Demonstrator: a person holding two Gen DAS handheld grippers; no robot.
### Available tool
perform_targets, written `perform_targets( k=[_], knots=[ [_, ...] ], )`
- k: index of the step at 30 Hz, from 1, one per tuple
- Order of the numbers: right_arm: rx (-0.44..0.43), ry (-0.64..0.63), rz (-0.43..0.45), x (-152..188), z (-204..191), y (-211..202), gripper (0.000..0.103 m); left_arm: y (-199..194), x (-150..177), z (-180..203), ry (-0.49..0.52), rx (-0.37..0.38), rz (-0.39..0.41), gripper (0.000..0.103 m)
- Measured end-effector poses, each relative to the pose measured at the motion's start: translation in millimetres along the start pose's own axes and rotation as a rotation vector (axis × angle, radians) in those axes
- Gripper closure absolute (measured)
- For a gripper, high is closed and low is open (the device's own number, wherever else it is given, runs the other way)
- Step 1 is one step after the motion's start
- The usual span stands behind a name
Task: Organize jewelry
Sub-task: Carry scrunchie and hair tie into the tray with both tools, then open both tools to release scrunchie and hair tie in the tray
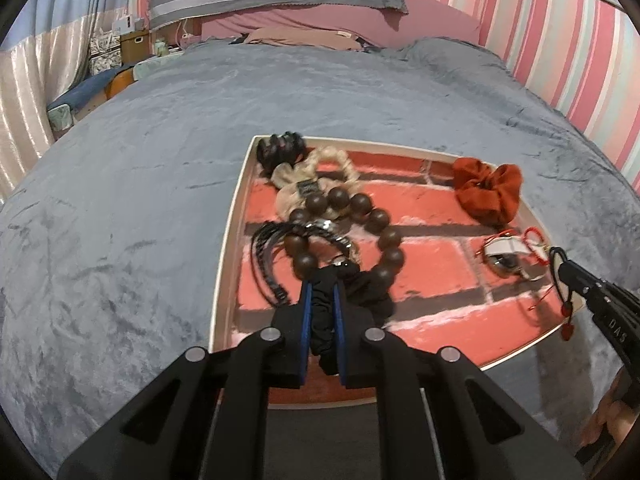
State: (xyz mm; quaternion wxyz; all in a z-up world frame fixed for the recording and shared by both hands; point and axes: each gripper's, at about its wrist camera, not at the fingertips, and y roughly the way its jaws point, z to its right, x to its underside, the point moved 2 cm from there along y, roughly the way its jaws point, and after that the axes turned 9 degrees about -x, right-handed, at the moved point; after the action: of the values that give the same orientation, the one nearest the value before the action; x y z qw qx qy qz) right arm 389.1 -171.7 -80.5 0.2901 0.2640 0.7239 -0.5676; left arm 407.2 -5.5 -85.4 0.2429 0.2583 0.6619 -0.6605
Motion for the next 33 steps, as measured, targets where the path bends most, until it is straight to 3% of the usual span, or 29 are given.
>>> perform_targets(
  k=[11,19,21,23,24,27,33],
  knots=[
    [0.006,0.0,-0.025,-6.6,7.1,23.7,0.099,13.0,3.4,-2.5,0.012,-0.055,-0.008,0.091],
    [-0.007,0.01,-0.012,2.4,8.7,18.1,0.097,10.6,6.0,-3.1,0.023,-0.081,-0.003,0.09],
    [-0.013,0.013,-0.012,2.1,9.2,14.4,0.085,6.9,5.9,-5.1,0.016,-0.08,0.002,0.09],
    [-0.012,0.009,0.005,2.0,9.5,9.2,0.055,3.5,5.1,-6.5,0.008,-0.075,0.004,0.09],
    [-0.012,0.006,0.013,1.6,10.0,6.6,0.051,1.4,4.4,-7.3,0.003,-0.071,0.004,0.085],
    [-0.01,0.009,0.029,0.0,12.9,0.5,0.041,-8.7,3.1,-8.3,0.002,-0.083,0.038,0.05],
    [-0.029,0.013,0.081,-6.5,15.8,-22.1,0.014,-35.5,2.7,-11.5,-0.009,-0.053,0.078,0.033]
  ],
)
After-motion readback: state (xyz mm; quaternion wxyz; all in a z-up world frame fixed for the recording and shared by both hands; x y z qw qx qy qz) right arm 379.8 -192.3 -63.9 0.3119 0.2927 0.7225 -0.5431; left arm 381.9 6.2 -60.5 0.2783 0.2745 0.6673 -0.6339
